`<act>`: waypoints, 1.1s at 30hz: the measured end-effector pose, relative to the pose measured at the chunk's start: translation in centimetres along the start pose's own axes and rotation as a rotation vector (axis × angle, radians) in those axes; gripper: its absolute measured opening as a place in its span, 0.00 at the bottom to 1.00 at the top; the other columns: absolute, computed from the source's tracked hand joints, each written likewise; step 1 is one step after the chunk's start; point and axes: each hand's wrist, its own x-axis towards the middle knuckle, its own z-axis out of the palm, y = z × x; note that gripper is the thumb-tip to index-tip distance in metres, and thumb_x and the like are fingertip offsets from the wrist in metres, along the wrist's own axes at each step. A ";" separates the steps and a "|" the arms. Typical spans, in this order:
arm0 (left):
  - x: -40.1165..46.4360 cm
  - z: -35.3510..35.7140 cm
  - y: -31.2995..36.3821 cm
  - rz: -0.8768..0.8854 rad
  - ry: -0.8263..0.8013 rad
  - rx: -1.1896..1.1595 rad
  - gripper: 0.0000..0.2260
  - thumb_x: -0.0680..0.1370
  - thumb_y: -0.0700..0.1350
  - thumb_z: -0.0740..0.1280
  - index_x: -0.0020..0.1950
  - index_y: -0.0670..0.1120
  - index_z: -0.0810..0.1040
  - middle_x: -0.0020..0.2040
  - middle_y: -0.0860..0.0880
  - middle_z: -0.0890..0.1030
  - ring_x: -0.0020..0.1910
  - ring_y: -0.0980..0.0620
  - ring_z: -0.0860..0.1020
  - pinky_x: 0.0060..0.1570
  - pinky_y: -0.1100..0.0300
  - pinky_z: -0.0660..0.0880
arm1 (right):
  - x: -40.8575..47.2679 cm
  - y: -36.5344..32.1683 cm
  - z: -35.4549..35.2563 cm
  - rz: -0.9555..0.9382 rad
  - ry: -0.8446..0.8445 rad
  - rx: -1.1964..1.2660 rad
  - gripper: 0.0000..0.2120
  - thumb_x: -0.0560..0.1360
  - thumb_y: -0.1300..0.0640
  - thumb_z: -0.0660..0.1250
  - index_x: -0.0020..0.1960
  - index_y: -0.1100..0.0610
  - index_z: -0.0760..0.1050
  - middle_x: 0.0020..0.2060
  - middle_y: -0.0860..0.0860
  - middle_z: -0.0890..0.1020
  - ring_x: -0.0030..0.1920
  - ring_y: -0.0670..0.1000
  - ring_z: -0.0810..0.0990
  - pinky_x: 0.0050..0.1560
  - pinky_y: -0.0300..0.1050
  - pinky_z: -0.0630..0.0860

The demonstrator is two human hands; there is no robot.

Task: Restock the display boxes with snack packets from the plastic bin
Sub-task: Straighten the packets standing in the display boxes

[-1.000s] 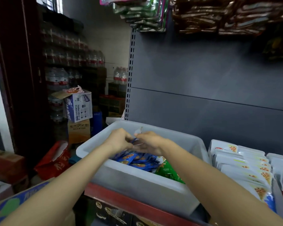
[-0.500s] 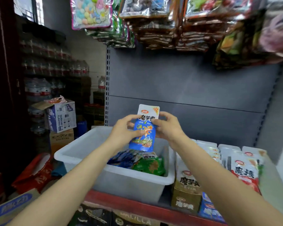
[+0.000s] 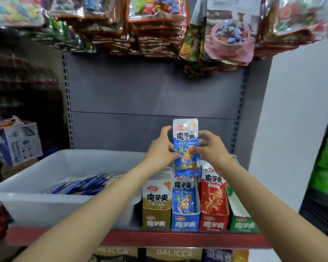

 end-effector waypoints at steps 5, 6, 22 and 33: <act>0.8 1.1 -0.2 -0.043 0.057 0.163 0.21 0.72 0.44 0.72 0.62 0.51 0.69 0.41 0.55 0.81 0.41 0.53 0.81 0.46 0.51 0.78 | 0.4 2.2 0.2 0.022 0.007 -0.094 0.14 0.70 0.70 0.71 0.48 0.57 0.71 0.46 0.57 0.83 0.47 0.57 0.83 0.48 0.57 0.80; 0.9 1.1 -0.3 -0.044 0.078 0.159 0.17 0.72 0.44 0.72 0.57 0.50 0.71 0.40 0.56 0.80 0.40 0.54 0.80 0.43 0.54 0.77 | 0.4 2.7 0.3 0.025 0.011 -0.126 0.14 0.70 0.70 0.71 0.47 0.56 0.70 0.45 0.55 0.83 0.46 0.56 0.83 0.47 0.56 0.81; -0.4 2.8 -1.2 -0.025 0.007 0.412 0.21 0.74 0.43 0.69 0.65 0.51 0.69 0.58 0.47 0.78 0.59 0.45 0.74 0.58 0.47 0.72 | -1.5 4.4 1.9 -0.138 -0.128 -0.760 0.35 0.69 0.70 0.70 0.70 0.55 0.59 0.57 0.58 0.73 0.55 0.57 0.75 0.53 0.47 0.73; -2.8 1.2 -0.8 -0.017 0.041 0.442 0.10 0.77 0.43 0.61 0.54 0.49 0.79 0.55 0.49 0.81 0.55 0.46 0.77 0.54 0.51 0.75 | -3.0 4.2 2.8 -0.164 -0.110 -0.895 0.15 0.76 0.65 0.63 0.63 0.60 0.72 0.61 0.57 0.72 0.57 0.56 0.75 0.55 0.41 0.69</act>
